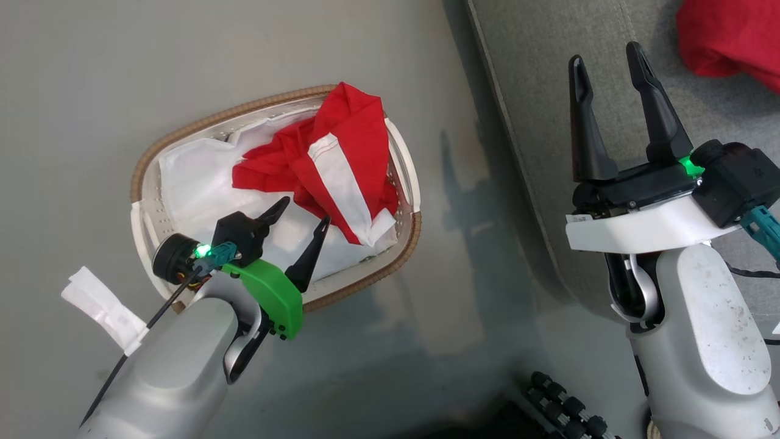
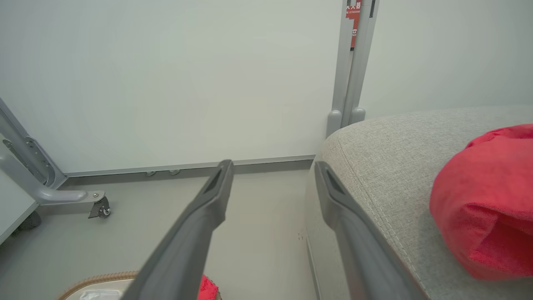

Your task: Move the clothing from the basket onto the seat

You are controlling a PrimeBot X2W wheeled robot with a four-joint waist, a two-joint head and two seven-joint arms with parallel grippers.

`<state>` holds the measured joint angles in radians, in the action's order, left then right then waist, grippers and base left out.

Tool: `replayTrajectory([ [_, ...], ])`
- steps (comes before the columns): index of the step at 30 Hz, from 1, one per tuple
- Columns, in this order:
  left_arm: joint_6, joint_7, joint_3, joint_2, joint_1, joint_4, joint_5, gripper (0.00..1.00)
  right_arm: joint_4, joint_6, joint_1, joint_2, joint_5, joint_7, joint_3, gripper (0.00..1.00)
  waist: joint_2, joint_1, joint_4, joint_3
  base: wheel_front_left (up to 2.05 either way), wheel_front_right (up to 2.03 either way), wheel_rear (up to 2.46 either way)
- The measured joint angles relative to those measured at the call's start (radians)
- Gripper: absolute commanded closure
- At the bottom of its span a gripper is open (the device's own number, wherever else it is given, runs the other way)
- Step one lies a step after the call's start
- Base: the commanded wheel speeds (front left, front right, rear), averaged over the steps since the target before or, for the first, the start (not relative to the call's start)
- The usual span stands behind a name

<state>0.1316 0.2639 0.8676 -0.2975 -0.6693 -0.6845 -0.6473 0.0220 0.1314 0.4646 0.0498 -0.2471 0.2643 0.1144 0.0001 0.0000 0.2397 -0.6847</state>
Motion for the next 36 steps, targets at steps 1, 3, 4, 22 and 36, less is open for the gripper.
replayTrajectory([
  [1, 0.0, 0.0, 0.022, 0.001, -0.012, -0.008, -0.018, 0.0, 0.002, 0.0, 0.001, 0.0, 0.0, 0.0, 0.0, 0.0, 0.0, 0.0, 0.006, -0.01, 0.0, 0.0, 0.0],
  [3, 0.0, 0.0, 0.077, 0.004, -0.04, -0.028, -0.074, 0.0, 0.006, 0.0, 0.002, 0.0, -0.001, 0.0, 0.002, 0.0, 0.0, 0.0, 0.02, -0.035, 0.0, 0.0, 0.0],
  [4, 0.0, 0.0, 0.1, 0.004, -0.054, -0.036, -0.105, 0.0, 0.008, 0.0, 0.004, 0.0, -0.002, 0.0, 0.002, 0.0, 0.0, 0.0, 0.026, -0.046, 0.0, 0.0, 0.0],
  [22, 0.0, -0.076, 0.325, -0.021, -0.217, -0.099, -0.46, 0.0, 0.031, 0.0, 0.035, 0.0, -0.011, 0.0, 0.023, 0.0, 0.0, 0.0, 0.077, -0.164, 0.0, 0.0, 0.0],
  [36, 0.0, -0.022, 0.394, 0.007, -0.323, -0.154, -0.474, 0.0, 0.079, 0.0, 0.065, 0.0, -0.015, 0.0, 0.037, 0.0, 0.0, 0.0001, 0.078, -0.243, 0.0, 0.0, 0.0],
])
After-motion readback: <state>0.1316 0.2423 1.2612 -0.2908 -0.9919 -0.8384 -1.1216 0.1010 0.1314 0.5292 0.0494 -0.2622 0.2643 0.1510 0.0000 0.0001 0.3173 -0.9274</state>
